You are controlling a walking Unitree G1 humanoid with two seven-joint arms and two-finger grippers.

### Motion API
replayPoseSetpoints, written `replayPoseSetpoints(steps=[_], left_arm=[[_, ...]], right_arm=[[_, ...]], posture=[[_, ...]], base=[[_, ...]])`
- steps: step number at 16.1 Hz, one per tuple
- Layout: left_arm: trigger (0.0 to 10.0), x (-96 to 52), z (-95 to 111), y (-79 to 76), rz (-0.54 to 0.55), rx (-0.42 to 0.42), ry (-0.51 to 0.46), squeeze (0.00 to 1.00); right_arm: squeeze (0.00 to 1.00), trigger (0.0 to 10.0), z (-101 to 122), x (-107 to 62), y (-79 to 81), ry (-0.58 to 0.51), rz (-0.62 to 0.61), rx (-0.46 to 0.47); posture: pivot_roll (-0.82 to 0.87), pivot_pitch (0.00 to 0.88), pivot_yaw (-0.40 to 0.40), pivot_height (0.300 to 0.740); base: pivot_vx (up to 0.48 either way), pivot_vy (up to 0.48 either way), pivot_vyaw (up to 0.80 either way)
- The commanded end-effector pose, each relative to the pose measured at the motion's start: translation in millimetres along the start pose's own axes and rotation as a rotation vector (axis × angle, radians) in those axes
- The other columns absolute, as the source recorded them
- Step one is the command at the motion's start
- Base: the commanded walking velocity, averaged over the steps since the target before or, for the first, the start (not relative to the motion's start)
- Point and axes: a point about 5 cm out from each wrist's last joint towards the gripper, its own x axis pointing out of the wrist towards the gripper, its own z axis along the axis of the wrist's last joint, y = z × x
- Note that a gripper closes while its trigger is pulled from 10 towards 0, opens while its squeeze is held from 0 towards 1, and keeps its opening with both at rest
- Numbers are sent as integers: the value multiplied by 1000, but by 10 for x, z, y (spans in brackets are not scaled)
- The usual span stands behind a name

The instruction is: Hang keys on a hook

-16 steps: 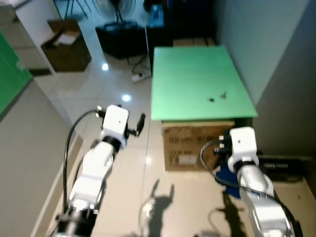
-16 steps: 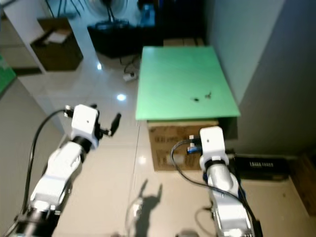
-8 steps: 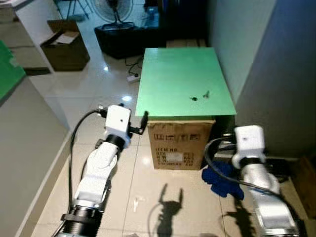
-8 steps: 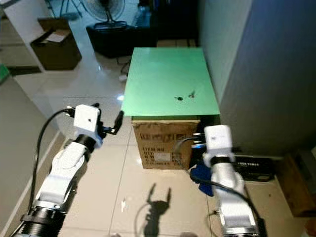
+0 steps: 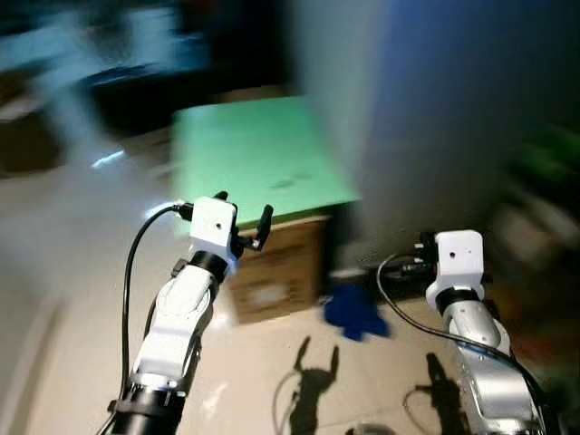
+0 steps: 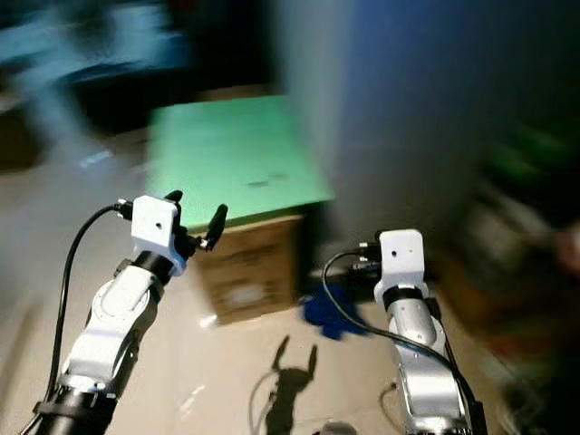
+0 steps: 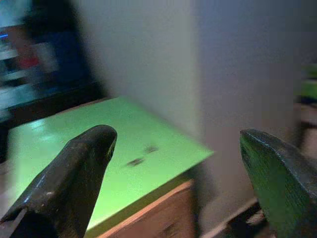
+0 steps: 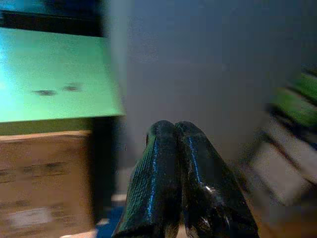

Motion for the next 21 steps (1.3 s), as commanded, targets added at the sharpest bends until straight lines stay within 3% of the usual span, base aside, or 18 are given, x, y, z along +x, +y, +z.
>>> replayPoseSetpoints(steps=[1,12,16,21], left_arm=[[10000,9,29,-15,-5,1,-15,0],[10000,26,37,44,15,-4,-17,0],[10000,44,39,11,3,-5,-17,0],[10000,34,18,-8,-2,-6,-10,0]], right_arm=[[0,10000,24,15,-28,-13,-1,-2],[0,10000,61,22,-69,-31,-16,-48],[0,10000,64,18,-90,-34,-26,-51],[0,10000,61,10,-119,-32,-45,-28]], posture=[[-138,14,76,740],[-152,22,80,740],[-152,21,84,740],[-156,32,88,740]], base=[[315,0,0],[381,0,0],[415,0,767],[416,0,0]])
